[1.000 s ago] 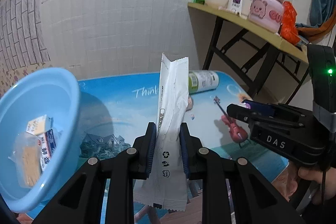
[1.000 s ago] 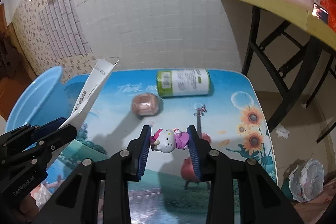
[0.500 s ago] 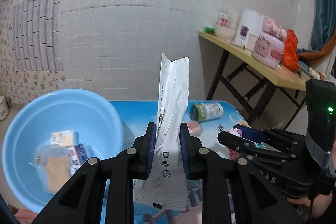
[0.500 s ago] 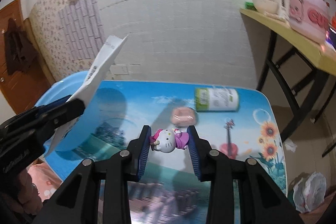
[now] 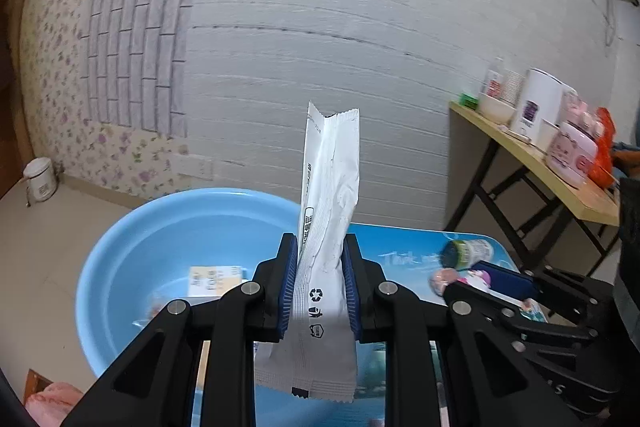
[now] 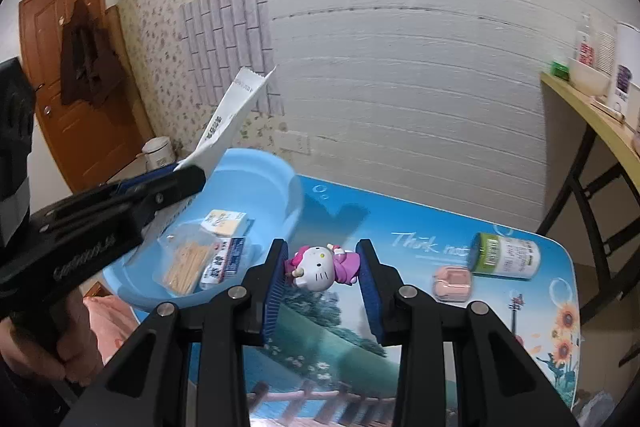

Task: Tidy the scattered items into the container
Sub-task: 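Lift and carry the packet and figurine over the basin with both grippers, then lower the packet and figurine into the basin and open both grippers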

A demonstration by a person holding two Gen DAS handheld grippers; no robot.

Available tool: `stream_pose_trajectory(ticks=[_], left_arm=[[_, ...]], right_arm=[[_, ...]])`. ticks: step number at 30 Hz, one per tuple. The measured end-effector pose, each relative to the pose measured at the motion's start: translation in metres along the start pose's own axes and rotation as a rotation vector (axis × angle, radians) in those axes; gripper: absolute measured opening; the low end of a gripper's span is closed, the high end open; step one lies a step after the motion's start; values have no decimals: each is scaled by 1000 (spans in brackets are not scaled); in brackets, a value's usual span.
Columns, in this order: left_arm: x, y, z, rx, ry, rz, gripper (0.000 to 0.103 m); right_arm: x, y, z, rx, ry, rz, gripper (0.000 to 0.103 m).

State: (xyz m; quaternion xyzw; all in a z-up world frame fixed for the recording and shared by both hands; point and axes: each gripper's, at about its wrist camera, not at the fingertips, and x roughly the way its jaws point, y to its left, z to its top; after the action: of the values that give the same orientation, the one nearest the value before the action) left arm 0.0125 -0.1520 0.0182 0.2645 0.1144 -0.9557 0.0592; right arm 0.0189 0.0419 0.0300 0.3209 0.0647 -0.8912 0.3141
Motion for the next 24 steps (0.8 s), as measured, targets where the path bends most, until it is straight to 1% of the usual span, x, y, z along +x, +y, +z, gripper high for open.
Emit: stream_pose_trajectory(ticks=[5, 13, 24], left_arm=[[10, 20, -3, -29, 20, 32, 21], [21, 44, -16, -56, 51, 58, 21], [32, 63, -30, -77, 100, 58, 21]], right_arm=[[10, 8, 2, -9, 15, 18, 36], [23, 19, 8, -33, 27, 44, 36], [49, 40, 15, -65, 53, 73, 36]])
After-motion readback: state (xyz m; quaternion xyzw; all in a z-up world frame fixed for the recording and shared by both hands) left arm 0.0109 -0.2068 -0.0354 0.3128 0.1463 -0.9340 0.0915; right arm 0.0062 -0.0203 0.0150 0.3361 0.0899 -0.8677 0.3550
